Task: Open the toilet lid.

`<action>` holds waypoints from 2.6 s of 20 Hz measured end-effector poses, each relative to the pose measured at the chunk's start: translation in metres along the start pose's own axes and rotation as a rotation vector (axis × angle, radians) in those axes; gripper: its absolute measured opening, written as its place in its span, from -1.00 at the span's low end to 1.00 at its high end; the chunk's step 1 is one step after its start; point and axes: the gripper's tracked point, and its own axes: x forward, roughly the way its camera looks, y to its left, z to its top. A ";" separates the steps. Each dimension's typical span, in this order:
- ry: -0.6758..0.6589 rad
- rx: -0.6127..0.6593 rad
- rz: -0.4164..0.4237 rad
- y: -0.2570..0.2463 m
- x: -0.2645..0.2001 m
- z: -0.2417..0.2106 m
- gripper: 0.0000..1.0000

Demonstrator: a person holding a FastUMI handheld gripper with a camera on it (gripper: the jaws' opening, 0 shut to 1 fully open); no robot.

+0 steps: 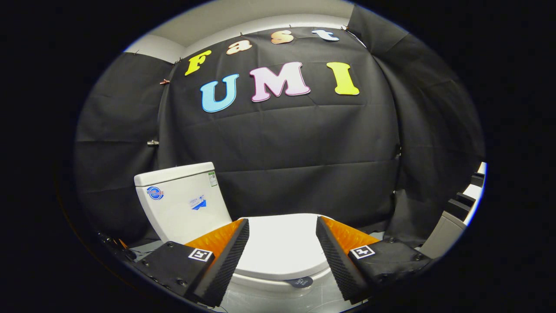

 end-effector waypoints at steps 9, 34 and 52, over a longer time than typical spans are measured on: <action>0.004 0.002 0.001 0.000 0.000 -0.001 0.98; 0.091 0.045 -0.044 -0.033 0.005 -0.033 0.98; 0.571 0.809 -0.135 -0.071 0.019 -0.219 0.60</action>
